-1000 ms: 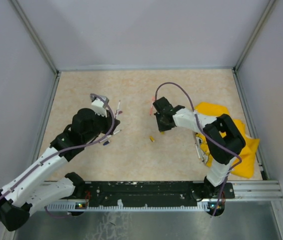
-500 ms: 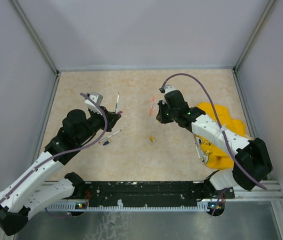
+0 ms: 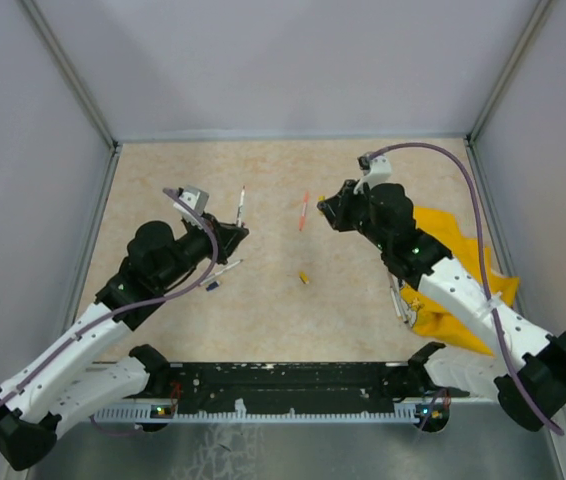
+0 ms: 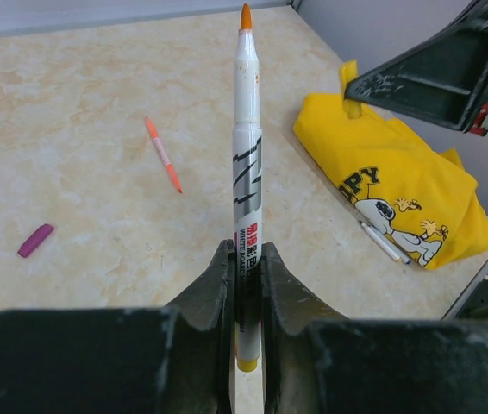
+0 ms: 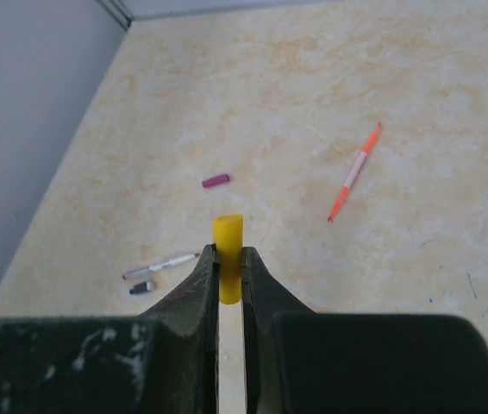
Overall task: Insert the pens into the pen caps
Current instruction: Insert the pen cap onto the pen.
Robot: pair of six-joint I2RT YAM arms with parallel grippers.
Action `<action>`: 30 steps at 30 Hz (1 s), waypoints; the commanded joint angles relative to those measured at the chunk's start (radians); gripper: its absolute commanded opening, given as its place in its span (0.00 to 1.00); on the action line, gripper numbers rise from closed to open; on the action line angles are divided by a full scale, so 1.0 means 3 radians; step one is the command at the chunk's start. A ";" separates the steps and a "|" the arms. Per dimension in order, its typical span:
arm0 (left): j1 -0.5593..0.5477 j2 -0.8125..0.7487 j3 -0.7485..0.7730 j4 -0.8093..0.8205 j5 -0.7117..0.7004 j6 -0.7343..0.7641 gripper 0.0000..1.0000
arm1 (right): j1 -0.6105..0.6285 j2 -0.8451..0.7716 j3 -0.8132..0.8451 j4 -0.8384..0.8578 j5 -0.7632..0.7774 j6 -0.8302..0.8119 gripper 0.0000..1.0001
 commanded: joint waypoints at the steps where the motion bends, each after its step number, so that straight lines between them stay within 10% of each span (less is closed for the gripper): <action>1: 0.0013 -0.0161 -0.0103 0.0243 -0.0004 -0.0073 0.00 | -0.0023 -0.0252 -0.0115 0.0539 0.0223 0.0174 0.00; 30: -0.0753 0.0594 0.0007 0.1333 0.0838 -0.0036 0.00 | -0.0029 -0.0908 -0.1118 0.2726 -0.0645 0.1298 0.00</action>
